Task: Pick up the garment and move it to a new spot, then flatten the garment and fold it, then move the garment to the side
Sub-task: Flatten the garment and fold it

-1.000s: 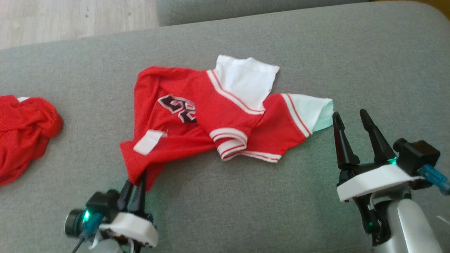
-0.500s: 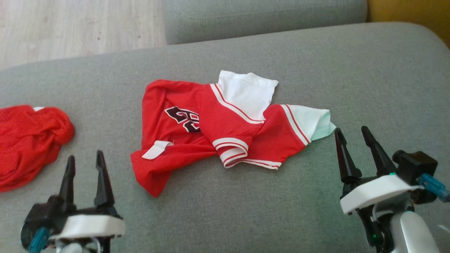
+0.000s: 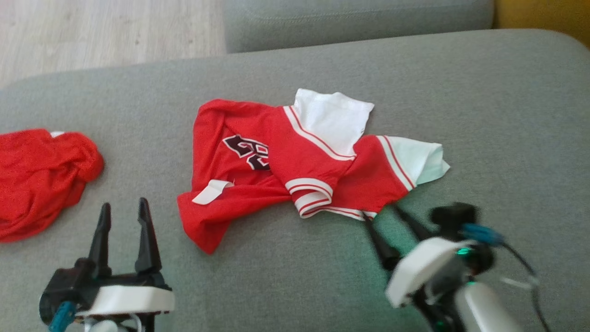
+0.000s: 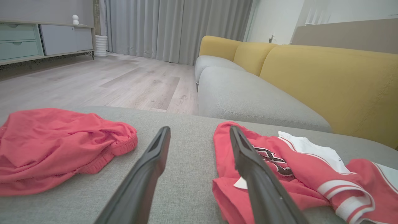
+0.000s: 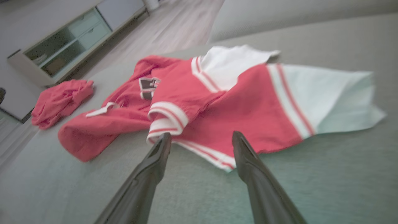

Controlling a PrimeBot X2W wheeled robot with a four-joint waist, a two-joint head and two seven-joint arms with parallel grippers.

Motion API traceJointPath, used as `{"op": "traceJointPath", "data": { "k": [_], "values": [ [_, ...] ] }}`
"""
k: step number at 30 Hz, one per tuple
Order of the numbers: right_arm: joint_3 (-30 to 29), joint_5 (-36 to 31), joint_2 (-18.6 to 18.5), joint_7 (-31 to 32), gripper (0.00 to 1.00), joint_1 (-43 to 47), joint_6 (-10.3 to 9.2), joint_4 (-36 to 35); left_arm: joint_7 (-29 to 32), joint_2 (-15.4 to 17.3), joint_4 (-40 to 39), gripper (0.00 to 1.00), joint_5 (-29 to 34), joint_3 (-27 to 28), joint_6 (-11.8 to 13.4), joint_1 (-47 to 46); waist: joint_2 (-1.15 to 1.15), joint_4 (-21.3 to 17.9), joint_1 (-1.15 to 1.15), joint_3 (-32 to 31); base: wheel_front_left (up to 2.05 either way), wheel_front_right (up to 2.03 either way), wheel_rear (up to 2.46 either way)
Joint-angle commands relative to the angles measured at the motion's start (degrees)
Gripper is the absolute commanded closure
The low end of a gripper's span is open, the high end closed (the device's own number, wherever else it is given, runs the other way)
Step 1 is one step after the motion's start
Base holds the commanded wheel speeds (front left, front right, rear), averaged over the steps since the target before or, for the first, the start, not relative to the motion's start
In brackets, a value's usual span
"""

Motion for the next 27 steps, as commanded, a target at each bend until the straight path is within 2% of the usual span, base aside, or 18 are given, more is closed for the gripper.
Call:
{"op": "traceJointPath", "data": {
  "k": [1, 3, 11, 18, 19, 20, 27],
  "values": [
    [4.2, 2.4, -0.1, 2.0, 0.0, -5.3, -0.04, 0.3, -0.6, 0.2, -1.2, 0.0, 1.1, 1.9, -0.5, -3.3, 0.0, 1.0, 0.0, 1.3, 0.0, 0.0, 0.0],
    [5.5, 3.6, -0.1, 2.4, 0.0, -6.6, -0.04, 1.7, -0.6, 0.0, -1.0, 0.0, 1.3, 1.7, -0.8, -3.8, 0.0, 1.4, 0.0, 1.7, 0.0, 0.0, 0.0],
    [9.3, 13.9, -0.1, 1.9, 0.0, -16.2, -0.04, 15.0, -0.6, -1.6, 1.3, 0.0, 2.9, 0.1, -3.5, -8.0, 0.0, 5.4, 0.0, 4.1, 0.0, 0.0, 0.0],
    [12.4, 17.0, -0.1, 0.8, 0.0, -22.5, -0.04, 24.1, -0.6, -2.9, 3.2, 0.0, 3.7, -0.1, -5.0, -9.8, 0.0, 7.0, 0.0, 4.6, 0.0, 0.0, 0.0],
    [12.7, 17.3, -0.1, 0.3, 0.58, -23.0, -0.04, 24.9, -0.6, -3.1, 3.4, 0.0, 3.7, -0.1, -5.2, -9.8, 0.0, 7.1, 0.0, 4.5, 0.0, 0.0, 0.0],
    [13.2, 17.3, -0.1, -0.5, 1.0, -23.6, -0.04, 25.4, -0.6, -3.2, 3.6, 0.0, 3.8, 0.0, -5.4, -9.9, 0.0, 7.1, 0.0, 4.5, 0.0, 0.0, 0.0],
    [12.0, 14.6, -0.1, -6.6, 1.0, -26.3, -0.04, 25.7, -0.6, -3.9, 4.7, 0.0, 4.3, 1.2, -6.2, -9.5, 0.0, 6.8, 0.0, 3.3, 0.0, 0.0, 0.0]
  ]
}}
